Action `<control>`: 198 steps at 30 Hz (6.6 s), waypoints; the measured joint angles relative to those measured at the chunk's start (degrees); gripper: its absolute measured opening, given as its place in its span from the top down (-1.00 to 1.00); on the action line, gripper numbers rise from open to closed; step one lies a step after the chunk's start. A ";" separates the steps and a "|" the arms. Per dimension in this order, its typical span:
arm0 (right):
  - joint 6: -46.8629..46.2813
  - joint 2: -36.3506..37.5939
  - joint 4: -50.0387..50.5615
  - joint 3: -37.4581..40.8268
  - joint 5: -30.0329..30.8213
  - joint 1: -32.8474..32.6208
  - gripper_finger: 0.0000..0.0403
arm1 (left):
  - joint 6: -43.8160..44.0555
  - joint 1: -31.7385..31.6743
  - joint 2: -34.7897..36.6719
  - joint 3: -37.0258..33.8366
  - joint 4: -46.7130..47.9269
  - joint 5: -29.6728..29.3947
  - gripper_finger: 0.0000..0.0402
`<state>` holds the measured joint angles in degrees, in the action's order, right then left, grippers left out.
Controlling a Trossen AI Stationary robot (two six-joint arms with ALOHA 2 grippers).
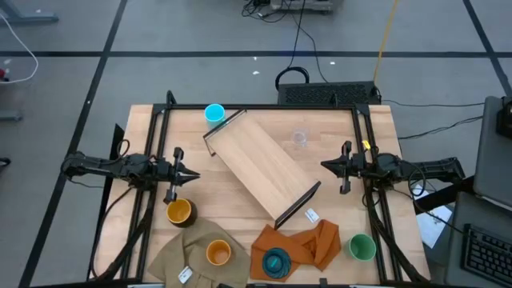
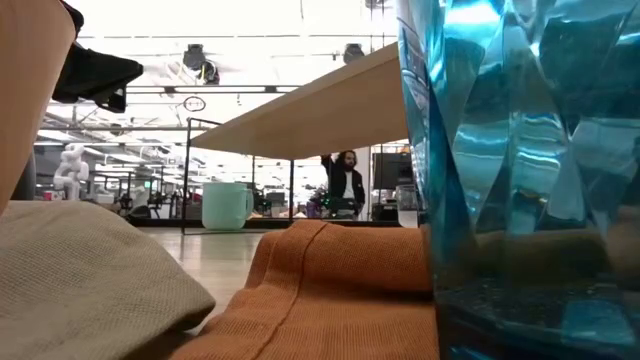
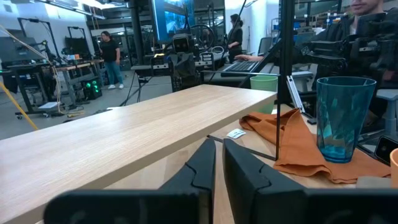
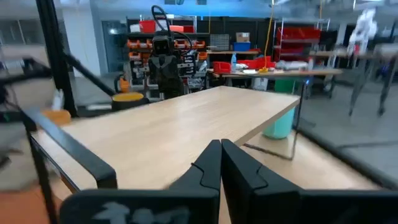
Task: Stack small to large cups/mugs on shelf
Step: Put the transparent mug on the shelf
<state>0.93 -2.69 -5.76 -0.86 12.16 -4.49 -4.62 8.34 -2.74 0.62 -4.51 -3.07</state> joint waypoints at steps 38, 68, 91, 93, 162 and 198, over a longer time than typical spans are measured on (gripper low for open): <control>-22.62 -0.20 -21.48 0.00 -0.36 -0.13 1.00 | 28.05 0.00 -0.22 0.00 -19.16 -9.45 0.84; -19.73 -31.54 3.37 -46.72 -8.54 1.42 1.00 | 21.25 -0.11 -43.32 75.08 40.08 -21.49 0.84; -8.91 -53.92 66.12 -61.53 -10.48 22.29 0.99 | 33.55 -0.11 -51.21 89.42 67.84 -25.64 0.84; -5.01 -56.82 63.98 -61.53 -13.94 24.73 0.96 | 33.66 -0.11 -51.19 89.42 67.84 -25.64 0.84; 28.88 -87.05 44.91 -61.55 -18.21 37.05 0.31 | 36.81 -0.11 -51.25 89.33 67.87 -23.39 0.84; -1.03 -86.70 25.22 -61.55 -41.90 43.75 0.70 | 42.78 -0.09 -51.65 89.33 67.73 -22.40 0.84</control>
<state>-0.10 -89.38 19.46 -62.41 -29.74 39.26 38.16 8.25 -54.39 89.95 63.22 -25.47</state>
